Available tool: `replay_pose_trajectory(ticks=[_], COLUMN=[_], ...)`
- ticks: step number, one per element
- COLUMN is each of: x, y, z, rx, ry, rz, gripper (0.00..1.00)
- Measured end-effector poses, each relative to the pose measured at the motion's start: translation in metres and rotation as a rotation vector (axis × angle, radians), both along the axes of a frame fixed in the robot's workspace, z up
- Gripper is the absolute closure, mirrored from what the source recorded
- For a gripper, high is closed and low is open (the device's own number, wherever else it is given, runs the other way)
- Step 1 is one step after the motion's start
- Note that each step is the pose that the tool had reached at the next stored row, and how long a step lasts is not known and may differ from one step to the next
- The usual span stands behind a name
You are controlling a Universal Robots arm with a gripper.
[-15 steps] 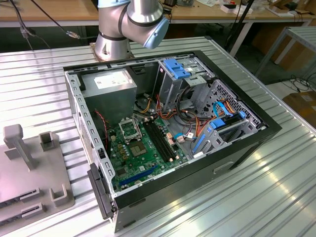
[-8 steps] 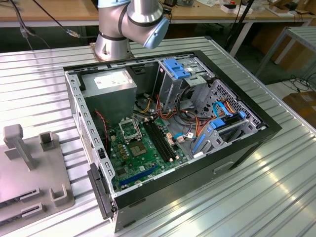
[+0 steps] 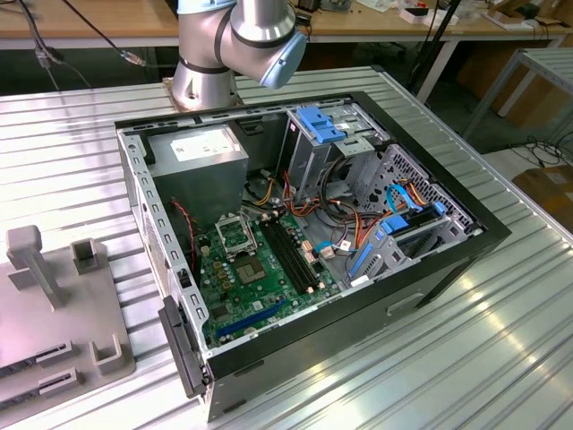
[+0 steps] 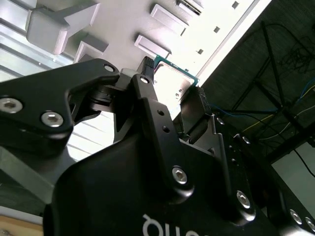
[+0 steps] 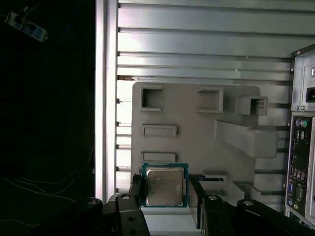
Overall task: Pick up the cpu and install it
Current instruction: 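Pick up the cpu and move it towards the insertion slot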
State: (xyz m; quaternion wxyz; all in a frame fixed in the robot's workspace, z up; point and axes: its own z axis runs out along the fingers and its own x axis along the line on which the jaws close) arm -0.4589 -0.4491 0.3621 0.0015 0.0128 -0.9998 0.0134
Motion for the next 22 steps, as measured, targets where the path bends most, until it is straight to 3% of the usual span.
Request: replay_pose_trajectory(ticks=[22], x=[0.0000], y=[0.0000], z=[0.0080], rx=[0.0013], ry=[-0.0001], rz=[0.000], gripper=[0.53])
